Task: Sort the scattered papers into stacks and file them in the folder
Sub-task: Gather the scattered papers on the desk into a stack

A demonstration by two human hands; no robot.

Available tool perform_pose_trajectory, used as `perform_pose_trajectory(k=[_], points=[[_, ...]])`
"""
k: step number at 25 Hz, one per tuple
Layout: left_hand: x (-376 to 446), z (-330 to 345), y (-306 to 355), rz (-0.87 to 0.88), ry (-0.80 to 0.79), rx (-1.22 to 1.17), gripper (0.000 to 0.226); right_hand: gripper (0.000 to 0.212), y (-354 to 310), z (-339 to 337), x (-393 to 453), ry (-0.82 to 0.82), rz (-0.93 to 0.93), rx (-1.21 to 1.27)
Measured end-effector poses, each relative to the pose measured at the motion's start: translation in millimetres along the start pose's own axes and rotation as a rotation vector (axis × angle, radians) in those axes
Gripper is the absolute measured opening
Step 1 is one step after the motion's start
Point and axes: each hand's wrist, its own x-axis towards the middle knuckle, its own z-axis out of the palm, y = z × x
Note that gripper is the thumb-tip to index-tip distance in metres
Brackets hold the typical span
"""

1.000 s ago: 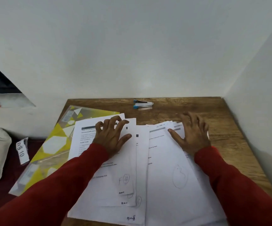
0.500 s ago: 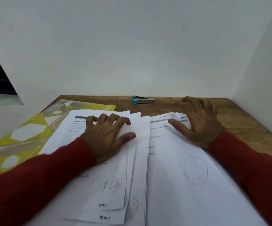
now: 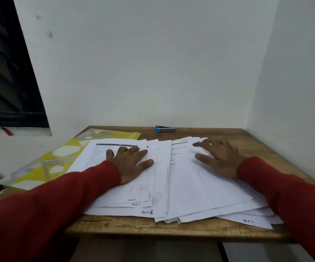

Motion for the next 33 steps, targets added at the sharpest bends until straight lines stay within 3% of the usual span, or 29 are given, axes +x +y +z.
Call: perform_pose_trajectory(k=[3, 6, 7, 9, 12, 14, 15, 17, 21, 25, 29, 33], points=[[-6.6, -3.7, 1.1, 0.005, 0.018, -0.031, 0.099, 0.057, 10.1, 3.7, -15.4, -0.109, 0.010, -0.030], [-7.9, -3.8, -6.0, 0.018, 0.006, 0.011, 0.089, 0.093, 25.5, 3.8, -23.5, -0.165, -0.012, -0.081], [-8.5, -4.0, -10.3, 0.019, -0.008, 0.037, 0.087, 0.092, 30.8, 1.2, -22.3, -0.160, -0.021, -0.083], [-8.6, -6.4, -20.4, -0.004, -0.027, 0.063, 0.102, 0.059, 44.1, -6.1, -14.6, -0.097, -0.020, 0.001], [-11.9, -17.9, -47.7, -0.165, 0.022, 0.049, 0.112, 0.037, 75.8, -13.7, -13.2, 0.260, -0.001, 0.192], [-16.3, -23.3, -70.9, -0.288, 0.006, 0.067, 0.116, 0.029, 89.3, -23.8, -21.5, 0.260, 0.120, 0.143], [-20.9, -22.7, -78.1, -0.327, -0.033, 0.065, 0.121, 0.025, 92.3, -25.0, -29.2, 0.155, 0.206, 0.058], [-28.8, -16.0, -78.3, -0.327, -0.113, 0.027, 0.135, 0.037, 91.4, -23.0, -45.4, -0.038, 0.331, -0.058], [-34.3, -7.9, -36.9, -0.283, -0.131, 0.038, 0.127, 0.060, 64.8, -12.0, -49.2, -0.117, 0.287, -0.066], [-26.9, -25.8, -25.4, -0.295, -0.097, 0.051, 0.116, 0.131, 45.6, -17.4, -45.1, -0.077, 0.236, -0.005], [-42.1, -11.7, -4.3, -0.211, -0.194, 0.117, 0.127, 0.129, 15.7, -8.9, -52.3, -0.260, 0.167, -0.058], [-43.4, -9.8, 18.4, -0.095, -0.009, 0.075, 0.105, 0.123, -4.9, 1.0, -50.9, -0.152, 0.077, -0.015]])
